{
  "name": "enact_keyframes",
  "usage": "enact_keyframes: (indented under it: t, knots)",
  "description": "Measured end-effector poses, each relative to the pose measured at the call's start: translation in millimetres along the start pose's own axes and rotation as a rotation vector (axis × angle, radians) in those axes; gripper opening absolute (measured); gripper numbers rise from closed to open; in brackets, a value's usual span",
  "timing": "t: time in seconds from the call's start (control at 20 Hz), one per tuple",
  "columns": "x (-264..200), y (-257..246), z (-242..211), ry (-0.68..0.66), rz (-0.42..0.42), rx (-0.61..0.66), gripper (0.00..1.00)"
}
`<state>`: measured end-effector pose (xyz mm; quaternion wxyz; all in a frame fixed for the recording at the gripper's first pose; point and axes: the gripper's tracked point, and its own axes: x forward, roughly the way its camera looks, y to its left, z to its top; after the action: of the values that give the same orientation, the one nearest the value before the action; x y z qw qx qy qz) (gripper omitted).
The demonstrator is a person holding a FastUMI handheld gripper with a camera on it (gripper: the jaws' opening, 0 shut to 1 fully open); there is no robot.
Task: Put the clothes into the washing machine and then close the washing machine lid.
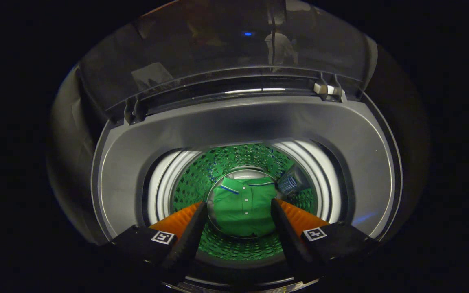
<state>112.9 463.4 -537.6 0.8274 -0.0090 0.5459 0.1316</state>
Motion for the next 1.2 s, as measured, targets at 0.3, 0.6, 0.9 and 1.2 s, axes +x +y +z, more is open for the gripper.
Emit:
enact_keyframes:
  t: [0.3, 0.6, 0.9, 1.2]
  knots:
    - [-52.6, 22.2, 30.4, -0.205, 0.065, -0.007, 0.99]
    - [-139.2, 52.0, 78.2, -0.445, 0.138, -0.029, 0.98]
    - [-219.2, 51.8, 129.7, -0.648, 0.145, -0.044, 0.99]
    - [-279.9, 39.5, 220.0, -0.827, 0.110, -0.102, 0.98]
